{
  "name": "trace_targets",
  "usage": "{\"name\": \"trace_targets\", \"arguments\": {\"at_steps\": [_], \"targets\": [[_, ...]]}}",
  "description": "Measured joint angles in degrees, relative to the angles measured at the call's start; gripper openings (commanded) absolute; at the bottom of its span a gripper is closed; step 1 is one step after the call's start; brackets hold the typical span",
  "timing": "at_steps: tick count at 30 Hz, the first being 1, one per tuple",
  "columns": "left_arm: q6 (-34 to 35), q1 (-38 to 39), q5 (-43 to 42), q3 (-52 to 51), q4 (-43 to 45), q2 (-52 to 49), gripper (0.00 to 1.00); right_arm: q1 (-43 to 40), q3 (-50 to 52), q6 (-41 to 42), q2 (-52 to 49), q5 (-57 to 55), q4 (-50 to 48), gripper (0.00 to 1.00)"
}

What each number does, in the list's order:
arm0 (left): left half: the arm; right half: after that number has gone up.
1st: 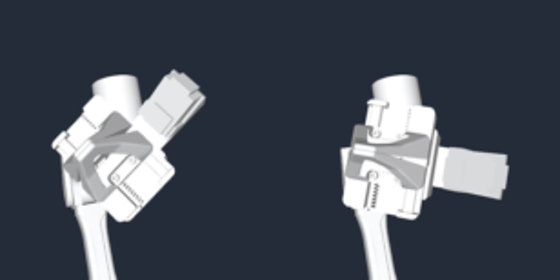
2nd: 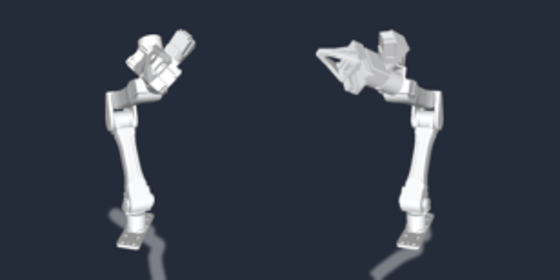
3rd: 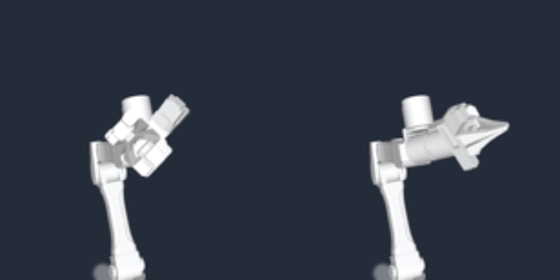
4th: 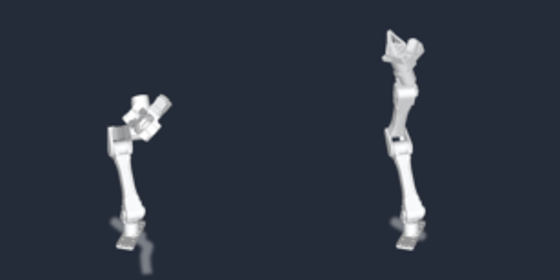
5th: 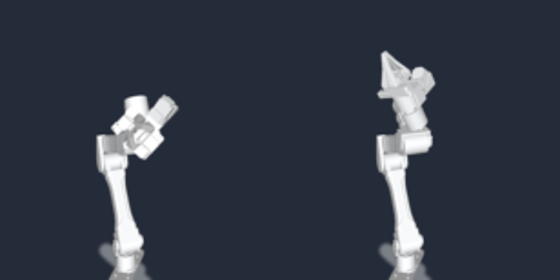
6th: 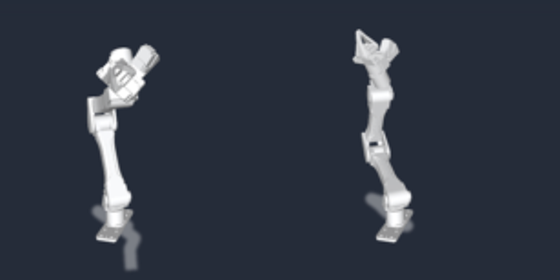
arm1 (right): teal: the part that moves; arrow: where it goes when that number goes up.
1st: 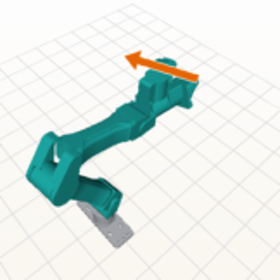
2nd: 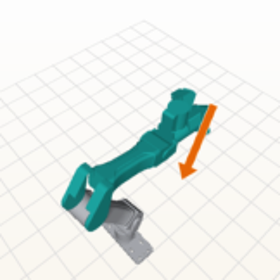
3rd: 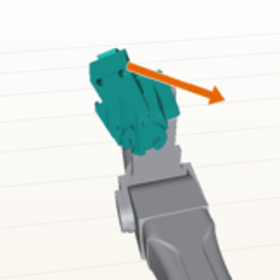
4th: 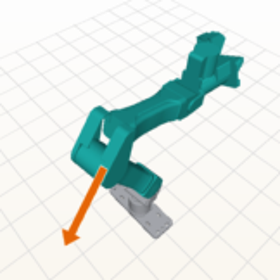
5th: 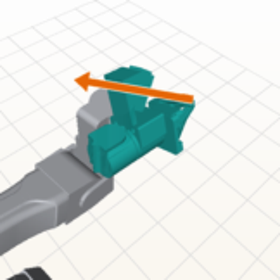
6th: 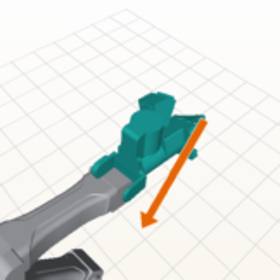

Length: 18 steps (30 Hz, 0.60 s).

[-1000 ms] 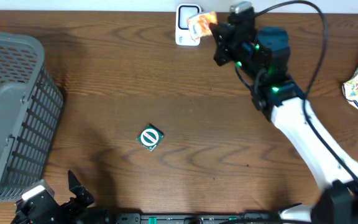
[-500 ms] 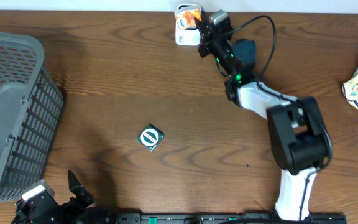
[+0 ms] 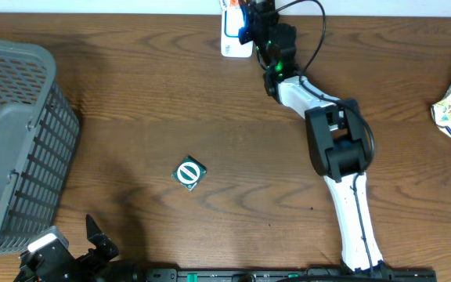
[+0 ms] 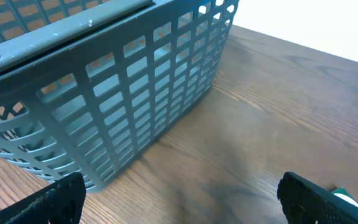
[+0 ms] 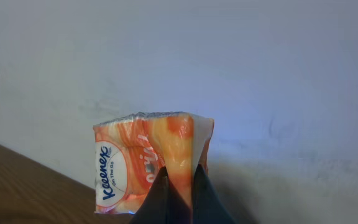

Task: Scan the item barcode
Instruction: 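Hold the Kleenex box in front of the white scanner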

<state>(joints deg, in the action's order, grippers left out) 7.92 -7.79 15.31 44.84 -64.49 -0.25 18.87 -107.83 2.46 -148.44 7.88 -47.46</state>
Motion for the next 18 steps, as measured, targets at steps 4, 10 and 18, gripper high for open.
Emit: {"name": "trace_targets", "arguments": {"at_steps": [4,10,18], "targets": [[0.00,0.00,0.00,0.00,0.00,0.00,0.98,0.00,-0.44,0.11,-0.87,-0.44,1.38,0.01],[0.00,0.00,0.00,0.00,0.00,0.00,0.98,-0.37,-1.25,0.26,-0.85,1.40,-0.33,0.01],[0.00,0.00,0.02,0.00,-0.02,0.00,0.98,-5.35,-1.22,5.70,6.97,4.33,19.10,0.01]]}}
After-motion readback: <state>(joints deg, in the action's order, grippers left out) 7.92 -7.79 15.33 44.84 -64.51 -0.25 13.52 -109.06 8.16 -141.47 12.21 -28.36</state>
